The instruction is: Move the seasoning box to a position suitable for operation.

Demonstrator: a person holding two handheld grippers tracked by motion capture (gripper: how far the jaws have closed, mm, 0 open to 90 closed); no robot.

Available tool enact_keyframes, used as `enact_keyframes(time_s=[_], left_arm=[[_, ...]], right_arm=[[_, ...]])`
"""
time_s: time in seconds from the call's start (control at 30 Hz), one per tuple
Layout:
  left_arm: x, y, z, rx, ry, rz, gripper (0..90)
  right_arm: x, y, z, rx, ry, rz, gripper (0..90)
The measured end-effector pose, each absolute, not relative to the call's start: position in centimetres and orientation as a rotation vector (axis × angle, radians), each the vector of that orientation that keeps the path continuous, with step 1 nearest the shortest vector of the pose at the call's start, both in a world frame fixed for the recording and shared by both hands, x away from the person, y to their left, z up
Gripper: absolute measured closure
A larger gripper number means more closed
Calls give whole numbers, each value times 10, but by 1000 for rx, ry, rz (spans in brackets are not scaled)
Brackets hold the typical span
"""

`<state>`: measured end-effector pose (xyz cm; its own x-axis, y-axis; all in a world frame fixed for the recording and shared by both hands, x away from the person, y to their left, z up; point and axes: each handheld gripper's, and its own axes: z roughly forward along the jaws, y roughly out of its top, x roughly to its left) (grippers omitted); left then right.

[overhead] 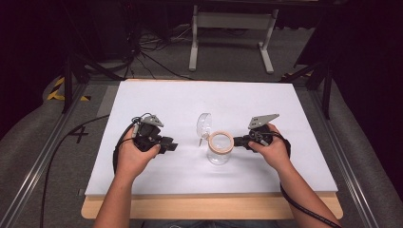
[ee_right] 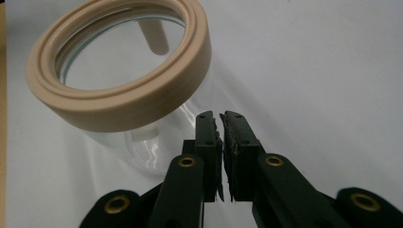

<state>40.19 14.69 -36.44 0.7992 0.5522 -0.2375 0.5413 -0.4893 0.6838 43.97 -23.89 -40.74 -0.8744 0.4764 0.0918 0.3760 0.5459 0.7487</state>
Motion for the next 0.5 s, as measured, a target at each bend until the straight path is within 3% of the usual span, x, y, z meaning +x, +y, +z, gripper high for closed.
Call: enact_keyframes(time_s=[0.5], left_arm=[[399,159,-366,2177,835,20,641]], right_arm=[[447,-231,-417,724,2721,1193,896]])
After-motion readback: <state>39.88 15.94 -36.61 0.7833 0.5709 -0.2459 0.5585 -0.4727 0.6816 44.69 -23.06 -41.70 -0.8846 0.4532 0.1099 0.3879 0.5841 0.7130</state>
